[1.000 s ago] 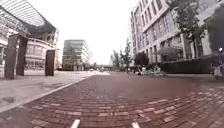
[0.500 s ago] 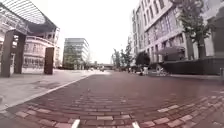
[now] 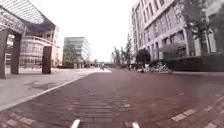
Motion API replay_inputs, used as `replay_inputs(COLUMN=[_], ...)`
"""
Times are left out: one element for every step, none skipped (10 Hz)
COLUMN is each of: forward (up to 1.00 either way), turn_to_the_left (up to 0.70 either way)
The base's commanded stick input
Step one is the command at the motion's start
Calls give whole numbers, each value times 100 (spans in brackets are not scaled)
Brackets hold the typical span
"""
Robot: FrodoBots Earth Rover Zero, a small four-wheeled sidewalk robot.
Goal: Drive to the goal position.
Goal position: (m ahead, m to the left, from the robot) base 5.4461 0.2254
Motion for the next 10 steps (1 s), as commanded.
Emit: replay_inputs(forward=[70, 70, 70, 70, 70, 70, 70, 70, 70, 70], turn_to_the_left=[0, 0, 0, 0, 0, 0, 0, 0, 0, 0])
